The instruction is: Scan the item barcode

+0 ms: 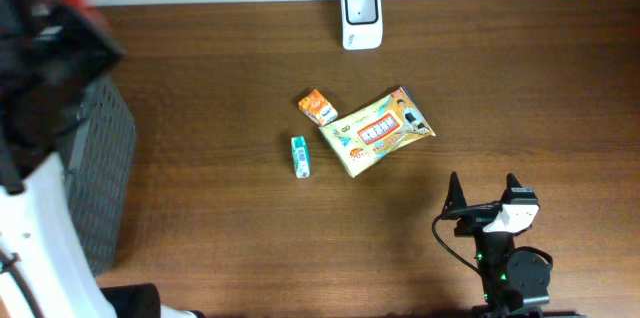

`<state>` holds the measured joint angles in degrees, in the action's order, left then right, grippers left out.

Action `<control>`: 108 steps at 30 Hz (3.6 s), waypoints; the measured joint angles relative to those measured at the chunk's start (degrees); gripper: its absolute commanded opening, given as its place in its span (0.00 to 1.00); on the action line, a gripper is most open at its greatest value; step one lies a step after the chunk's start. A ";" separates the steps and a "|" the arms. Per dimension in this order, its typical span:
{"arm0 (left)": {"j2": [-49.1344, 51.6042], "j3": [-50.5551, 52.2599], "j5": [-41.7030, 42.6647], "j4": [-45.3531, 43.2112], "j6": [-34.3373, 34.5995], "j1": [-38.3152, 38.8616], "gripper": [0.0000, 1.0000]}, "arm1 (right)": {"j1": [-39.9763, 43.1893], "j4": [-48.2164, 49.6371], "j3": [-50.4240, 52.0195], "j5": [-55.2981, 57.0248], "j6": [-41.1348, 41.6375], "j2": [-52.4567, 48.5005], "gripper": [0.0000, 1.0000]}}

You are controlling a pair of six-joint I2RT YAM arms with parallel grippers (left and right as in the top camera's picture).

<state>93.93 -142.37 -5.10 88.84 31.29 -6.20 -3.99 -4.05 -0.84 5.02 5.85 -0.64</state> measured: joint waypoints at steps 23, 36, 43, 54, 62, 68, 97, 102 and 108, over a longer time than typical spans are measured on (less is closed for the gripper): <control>34.69 21.84 1.44 -16.96 -8.44 48.09 0.99 | 0.00 0.00 0.00 0.02 -0.04 0.00 0.98; 32.22 5.16 11.43 -10.36 -18.38 39.39 0.00 | 0.00 0.00 0.00 0.02 0.00 -0.02 0.98; 33.22 39.45 18.43 -42.14 -18.23 42.25 0.00 | 0.00 0.00 0.00 0.02 -0.02 -0.04 0.99; 31.74 19.76 4.90 -26.25 -13.07 41.20 0.00 | 0.00 0.00 0.00 0.04 -0.02 -0.07 0.98; 47.25 20.59 20.13 -33.24 -13.05 42.99 0.00 | 0.00 0.02 0.00 0.02 -0.04 -0.04 0.98; 48.04 13.11 22.62 -26.05 -13.79 43.74 0.52 | 0.00 0.00 0.00 0.02 -0.02 -0.04 0.99; 46.36 -13.88 -7.13 0.31 -16.98 18.56 0.99 | 0.00 5.88 0.22 -5.44 8.87 -0.09 0.98; 46.36 -13.88 -7.13 0.35 -16.98 18.56 0.99 | 0.07 23.93 -0.04 -21.94 22.95 -0.02 0.98; 46.38 -13.86 -6.93 0.52 -17.00 18.56 0.99 | 0.11 -16.94 -36.09 -22.62 14.16 -22.82 0.98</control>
<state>140.31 -156.22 -12.03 89.36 14.28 12.36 -3.88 -20.99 -36.93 -17.61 20.01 -23.46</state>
